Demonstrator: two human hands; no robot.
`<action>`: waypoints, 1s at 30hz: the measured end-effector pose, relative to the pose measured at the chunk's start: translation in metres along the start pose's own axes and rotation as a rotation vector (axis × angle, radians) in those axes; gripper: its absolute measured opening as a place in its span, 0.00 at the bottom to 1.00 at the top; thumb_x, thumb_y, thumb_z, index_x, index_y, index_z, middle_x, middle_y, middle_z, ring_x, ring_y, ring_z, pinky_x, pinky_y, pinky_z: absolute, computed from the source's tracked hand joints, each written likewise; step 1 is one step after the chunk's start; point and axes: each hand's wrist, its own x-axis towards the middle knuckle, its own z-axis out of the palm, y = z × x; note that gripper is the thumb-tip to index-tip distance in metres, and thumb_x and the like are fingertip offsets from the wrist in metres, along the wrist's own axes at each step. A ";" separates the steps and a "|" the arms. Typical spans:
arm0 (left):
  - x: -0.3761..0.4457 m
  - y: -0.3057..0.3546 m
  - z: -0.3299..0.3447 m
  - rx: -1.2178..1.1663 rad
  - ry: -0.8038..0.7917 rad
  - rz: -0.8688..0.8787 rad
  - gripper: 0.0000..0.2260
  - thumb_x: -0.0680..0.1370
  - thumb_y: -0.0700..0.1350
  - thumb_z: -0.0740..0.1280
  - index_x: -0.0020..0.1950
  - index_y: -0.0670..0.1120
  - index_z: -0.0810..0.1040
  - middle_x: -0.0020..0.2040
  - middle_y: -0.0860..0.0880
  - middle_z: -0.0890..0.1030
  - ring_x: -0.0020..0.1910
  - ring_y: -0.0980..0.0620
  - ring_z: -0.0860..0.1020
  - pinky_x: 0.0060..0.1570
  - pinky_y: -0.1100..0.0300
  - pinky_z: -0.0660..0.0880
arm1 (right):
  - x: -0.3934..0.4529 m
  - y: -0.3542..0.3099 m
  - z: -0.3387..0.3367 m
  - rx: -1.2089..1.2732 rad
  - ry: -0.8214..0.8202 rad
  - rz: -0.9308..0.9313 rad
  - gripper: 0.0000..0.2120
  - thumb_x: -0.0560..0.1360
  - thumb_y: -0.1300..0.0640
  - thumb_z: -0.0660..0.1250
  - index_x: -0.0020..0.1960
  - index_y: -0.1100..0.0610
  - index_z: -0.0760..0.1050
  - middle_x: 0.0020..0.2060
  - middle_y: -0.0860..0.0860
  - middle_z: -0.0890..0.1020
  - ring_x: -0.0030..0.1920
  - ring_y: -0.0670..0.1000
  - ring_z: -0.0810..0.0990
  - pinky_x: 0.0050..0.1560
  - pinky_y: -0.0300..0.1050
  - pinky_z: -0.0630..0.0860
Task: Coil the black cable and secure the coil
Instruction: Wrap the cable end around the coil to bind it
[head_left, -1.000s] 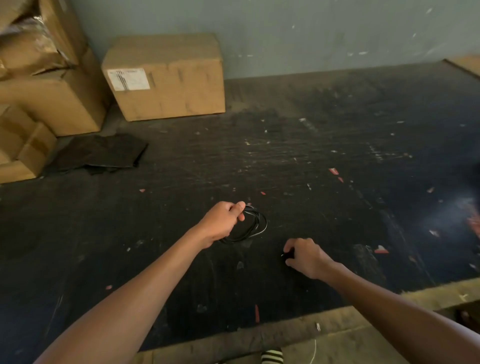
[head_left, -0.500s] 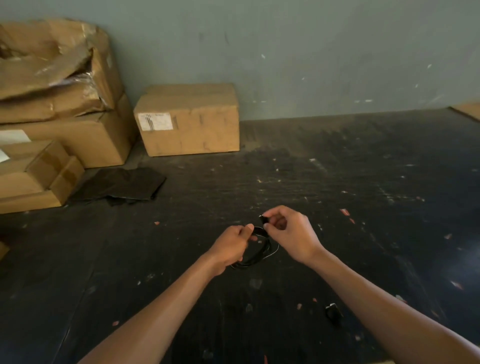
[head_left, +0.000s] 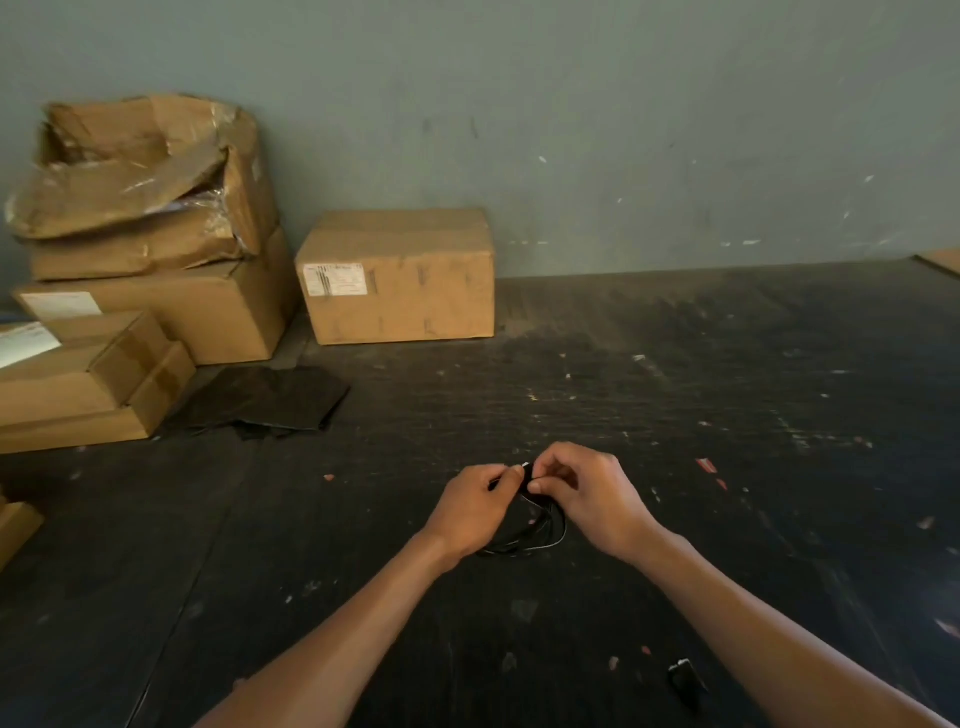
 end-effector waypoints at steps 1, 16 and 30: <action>0.001 0.000 0.000 0.010 0.010 0.000 0.17 0.83 0.53 0.60 0.37 0.49 0.78 0.23 0.59 0.69 0.25 0.61 0.66 0.28 0.63 0.62 | 0.000 0.001 0.000 -0.015 -0.004 -0.029 0.07 0.75 0.62 0.71 0.45 0.51 0.77 0.39 0.44 0.80 0.43 0.42 0.79 0.43 0.33 0.75; 0.016 0.007 -0.010 0.124 0.243 0.068 0.13 0.83 0.50 0.60 0.41 0.52 0.77 0.31 0.53 0.77 0.27 0.63 0.74 0.26 0.70 0.68 | -0.002 -0.018 0.005 0.578 0.110 0.301 0.03 0.77 0.62 0.67 0.50 0.59 0.75 0.47 0.57 0.83 0.45 0.52 0.84 0.46 0.44 0.81; 0.020 0.017 -0.018 0.136 0.328 0.275 0.11 0.84 0.52 0.58 0.48 0.50 0.77 0.33 0.55 0.76 0.30 0.61 0.75 0.29 0.67 0.70 | 0.025 -0.026 0.009 0.741 0.198 0.611 0.10 0.76 0.66 0.68 0.56 0.57 0.77 0.45 0.54 0.83 0.40 0.48 0.82 0.39 0.39 0.77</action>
